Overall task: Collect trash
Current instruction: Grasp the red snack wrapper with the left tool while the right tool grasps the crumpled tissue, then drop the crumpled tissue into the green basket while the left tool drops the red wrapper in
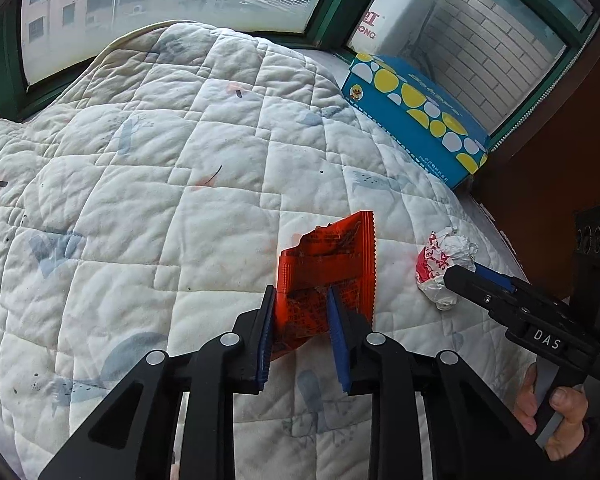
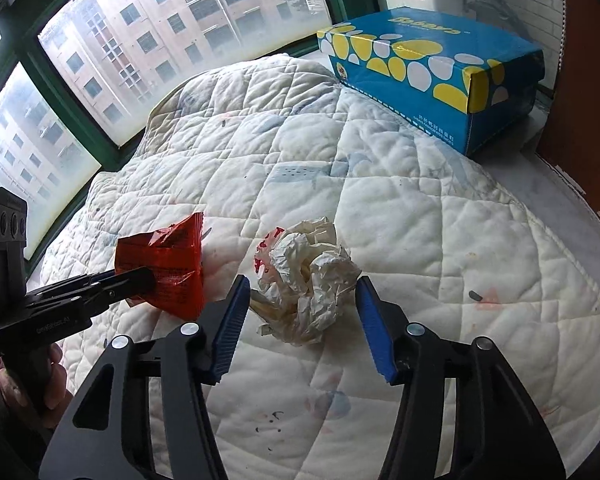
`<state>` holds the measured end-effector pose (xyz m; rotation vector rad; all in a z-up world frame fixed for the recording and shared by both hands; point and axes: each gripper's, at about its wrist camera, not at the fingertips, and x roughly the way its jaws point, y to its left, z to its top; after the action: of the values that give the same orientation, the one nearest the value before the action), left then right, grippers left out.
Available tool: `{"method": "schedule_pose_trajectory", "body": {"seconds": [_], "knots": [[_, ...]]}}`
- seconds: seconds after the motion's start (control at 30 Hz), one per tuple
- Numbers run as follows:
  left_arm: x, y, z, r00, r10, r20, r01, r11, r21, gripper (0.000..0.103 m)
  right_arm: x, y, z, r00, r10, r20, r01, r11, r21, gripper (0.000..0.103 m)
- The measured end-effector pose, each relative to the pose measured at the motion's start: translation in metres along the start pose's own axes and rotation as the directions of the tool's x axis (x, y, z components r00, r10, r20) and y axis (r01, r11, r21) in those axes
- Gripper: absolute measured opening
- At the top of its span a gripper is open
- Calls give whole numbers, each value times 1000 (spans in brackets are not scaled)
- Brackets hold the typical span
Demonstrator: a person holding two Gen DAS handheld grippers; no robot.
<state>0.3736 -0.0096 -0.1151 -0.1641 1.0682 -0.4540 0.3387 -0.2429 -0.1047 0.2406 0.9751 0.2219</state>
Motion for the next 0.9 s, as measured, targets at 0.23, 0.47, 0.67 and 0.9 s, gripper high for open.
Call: {"method": "schedule_pose_trajectory", "body": {"seconds": [0.23, 0.47, 0.67, 0.9], "knots": [[-22, -4, -11, 1000, -7, 12, 7, 1000, -15, 23, -30, -1, -13, 1000, 1, 27, -2, 1000, 20, 49], [-58, -22, -32, 999, -34, 34, 34, 999, 15, 23, -87, 1, -45, 996, -22, 82, 20, 1000, 24, 49], [-94, -53, -57, 995, -78, 66, 74, 996, 52, 22, -142, 2, -82, 990, -57, 127, 56, 998, 9, 49], [-126, -100, -88, 986, -145, 85, 136, 985, 102, 22, -197, 1, -124, 979, -111, 173, 113, 994, -1, 49]]}}
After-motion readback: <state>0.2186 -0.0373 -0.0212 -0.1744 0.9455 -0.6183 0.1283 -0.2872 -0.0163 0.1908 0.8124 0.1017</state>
